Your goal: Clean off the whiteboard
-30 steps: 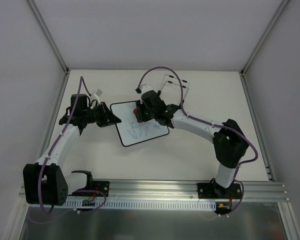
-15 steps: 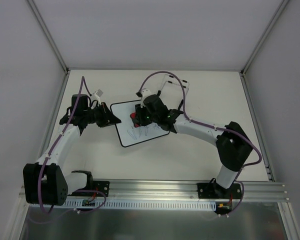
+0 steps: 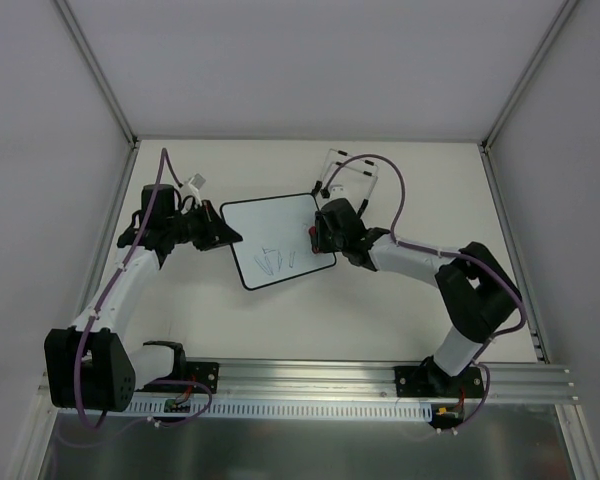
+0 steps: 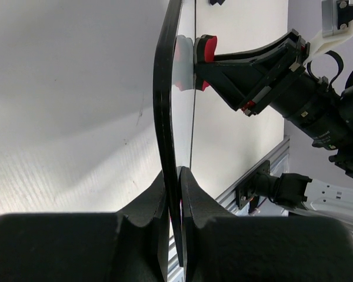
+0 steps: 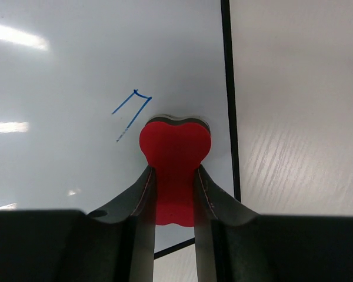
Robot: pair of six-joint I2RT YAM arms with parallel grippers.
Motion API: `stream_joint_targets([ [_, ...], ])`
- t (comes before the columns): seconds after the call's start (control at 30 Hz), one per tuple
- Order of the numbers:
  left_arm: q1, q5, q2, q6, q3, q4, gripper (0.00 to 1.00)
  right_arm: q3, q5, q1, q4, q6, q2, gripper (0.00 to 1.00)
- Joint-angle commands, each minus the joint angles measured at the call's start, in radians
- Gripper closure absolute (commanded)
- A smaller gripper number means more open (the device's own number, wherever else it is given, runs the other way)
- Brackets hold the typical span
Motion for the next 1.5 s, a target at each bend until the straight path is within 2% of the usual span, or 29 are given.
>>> stream_joint_targets([
  [0.0,-0.030,0.012,-0.021,0.081,0.034,0.043,1.00,0.041,-0.047,0.107,-0.062,-0.037,0.069,1.00],
  [0.27,-0.030,0.002,-0.021,0.069,0.030,0.044,1.00,0.222,-0.220,0.270,-0.061,-0.049,0.084,1.00],
  [0.47,-0.030,-0.007,-0.022,0.067,0.026,0.041,1.00,0.239,-0.287,0.322,-0.059,-0.060,0.082,1.00],
  [0.67,-0.030,0.001,-0.024,0.062,0.020,0.043,1.00,0.149,-0.192,0.287,-0.048,-0.038,0.073,1.00],
  [0.87,-0.030,0.010,-0.036,0.055,0.004,0.043,1.00,-0.043,-0.054,0.140,0.050,0.021,0.038,1.00],
  [1.03,-0.030,0.028,-0.033,0.047,-0.001,0.043,1.00,-0.144,0.017,0.083,0.113,0.012,0.029,1.00],
  [1.27,-0.030,0.036,-0.036,0.036,-0.012,0.043,1.00,-0.132,-0.015,0.066,0.169,0.002,0.043,1.00],
  [1.47,-0.030,0.018,-0.042,0.049,-0.027,0.043,1.00,-0.048,-0.023,0.117,0.156,-0.040,-0.032,1.00],
])
